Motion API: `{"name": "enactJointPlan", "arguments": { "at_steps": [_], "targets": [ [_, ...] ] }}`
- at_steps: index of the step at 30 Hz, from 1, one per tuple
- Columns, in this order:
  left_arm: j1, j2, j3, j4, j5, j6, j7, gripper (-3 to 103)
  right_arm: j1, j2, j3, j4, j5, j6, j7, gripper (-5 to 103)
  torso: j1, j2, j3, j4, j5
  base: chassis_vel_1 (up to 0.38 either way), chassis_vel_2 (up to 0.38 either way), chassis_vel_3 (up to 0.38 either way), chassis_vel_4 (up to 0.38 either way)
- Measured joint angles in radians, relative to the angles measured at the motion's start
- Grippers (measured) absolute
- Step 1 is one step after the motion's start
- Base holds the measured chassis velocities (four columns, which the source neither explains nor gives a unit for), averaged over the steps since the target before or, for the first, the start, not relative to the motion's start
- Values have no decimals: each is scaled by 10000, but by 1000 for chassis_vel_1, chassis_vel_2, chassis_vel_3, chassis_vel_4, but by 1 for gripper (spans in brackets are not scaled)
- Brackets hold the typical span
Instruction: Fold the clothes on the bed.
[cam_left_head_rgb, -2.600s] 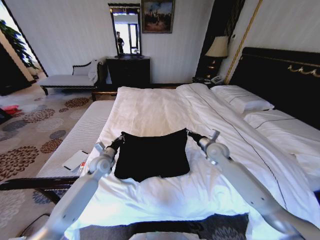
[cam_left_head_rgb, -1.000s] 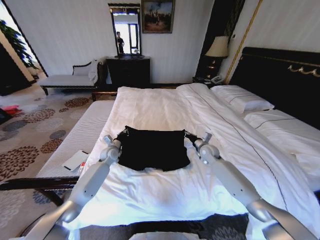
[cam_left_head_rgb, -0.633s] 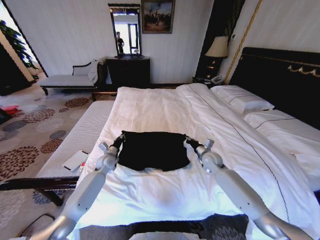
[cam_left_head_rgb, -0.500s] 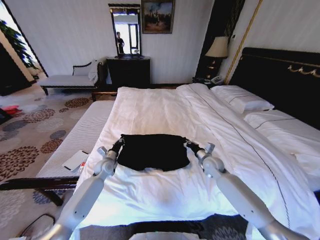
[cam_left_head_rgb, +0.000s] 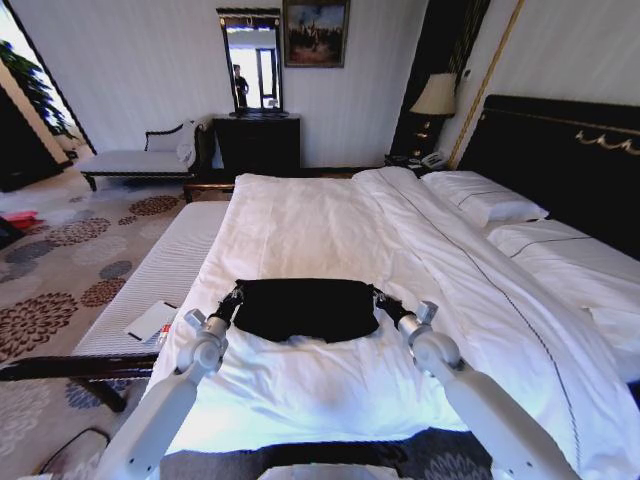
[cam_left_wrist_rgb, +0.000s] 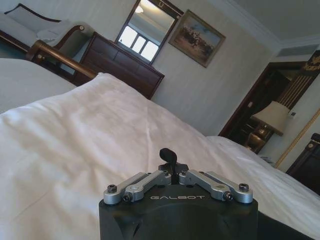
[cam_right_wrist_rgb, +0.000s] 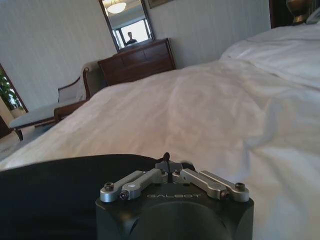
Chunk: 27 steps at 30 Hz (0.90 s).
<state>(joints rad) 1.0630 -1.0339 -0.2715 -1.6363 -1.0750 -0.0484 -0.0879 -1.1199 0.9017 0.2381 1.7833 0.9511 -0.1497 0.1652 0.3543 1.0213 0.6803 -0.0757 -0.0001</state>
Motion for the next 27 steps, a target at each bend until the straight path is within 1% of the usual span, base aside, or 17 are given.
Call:
{"name": "enactJointPlan", "arguments": {
  "at_steps": [6, 14, 27],
  "targets": [
    [41, 21, 8, 187, 128, -93, 58, 2, -445, 123, 60, -18, -311, 107, -92, 0, 0, 0, 0, 2, 1, 0, 0, 0, 0],
    [283, -11, 99, 210, 414, -207, 68, 2, -542, 301, -138, -271, -560, 190, -124, 0, 0, -1, 0, 3, 2, 0, 0, 0, 0],
    [441, 38, 284, 171, 770, -269, 64, 2, -1008, 316, -54, -67, -729, 237, -107, 0, 0, -1, 0, 2, 2, 0, 0, 0, 0]
  ]
}}
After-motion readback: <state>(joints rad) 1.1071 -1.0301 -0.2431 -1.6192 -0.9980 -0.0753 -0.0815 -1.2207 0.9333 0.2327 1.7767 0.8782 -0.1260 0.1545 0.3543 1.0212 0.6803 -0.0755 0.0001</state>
